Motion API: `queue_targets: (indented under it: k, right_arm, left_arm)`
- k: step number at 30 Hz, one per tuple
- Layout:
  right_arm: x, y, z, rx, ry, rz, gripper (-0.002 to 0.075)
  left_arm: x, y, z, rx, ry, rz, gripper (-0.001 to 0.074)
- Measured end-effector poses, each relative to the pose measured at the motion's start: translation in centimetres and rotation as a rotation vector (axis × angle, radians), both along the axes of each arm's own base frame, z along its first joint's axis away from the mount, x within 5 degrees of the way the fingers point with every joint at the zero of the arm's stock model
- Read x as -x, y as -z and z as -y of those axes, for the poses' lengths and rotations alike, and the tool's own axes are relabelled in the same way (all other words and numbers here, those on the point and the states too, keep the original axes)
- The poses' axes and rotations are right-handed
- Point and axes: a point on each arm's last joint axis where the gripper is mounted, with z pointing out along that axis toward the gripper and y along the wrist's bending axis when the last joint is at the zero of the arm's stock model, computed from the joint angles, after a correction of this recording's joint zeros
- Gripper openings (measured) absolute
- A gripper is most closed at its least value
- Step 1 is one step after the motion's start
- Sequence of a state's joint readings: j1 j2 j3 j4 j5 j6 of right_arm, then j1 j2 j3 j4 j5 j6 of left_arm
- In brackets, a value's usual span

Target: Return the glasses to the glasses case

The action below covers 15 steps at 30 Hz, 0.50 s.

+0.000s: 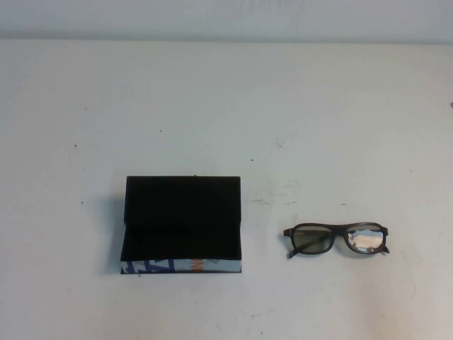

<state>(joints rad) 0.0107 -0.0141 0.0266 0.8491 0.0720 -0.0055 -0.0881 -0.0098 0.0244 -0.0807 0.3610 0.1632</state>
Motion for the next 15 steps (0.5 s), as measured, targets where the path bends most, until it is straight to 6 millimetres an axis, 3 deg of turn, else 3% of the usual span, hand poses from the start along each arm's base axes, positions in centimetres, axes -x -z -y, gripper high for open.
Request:
queue_targets:
  k: [3,7,10,15]
  right_arm:
    - [0.1,-0.3,-1.0,0.009,-0.106,-0.061,-0.0013]
    - [-0.3,-3.2,-2.5,0.112,-0.286,-0.192,-0.0013]
    - [-1.6,-5.7,-3.5,0.233,-0.44,-0.308,-0.0013]
    - [-4.9,-7.7,-4.4,0.368,-0.642,-0.466,-0.0013]
  left_arm:
    - [0.0,0.0,0.0,0.0,0.0,0.0,0.0001]
    - [0.0,0.0,0.0,0.0,0.0,0.0,0.0001]
    - [0.0,0.0,0.0,0.0,0.0,0.0,0.0001]
    - [0.0,0.0,0.0,0.0,0.0,0.0,0.0001]
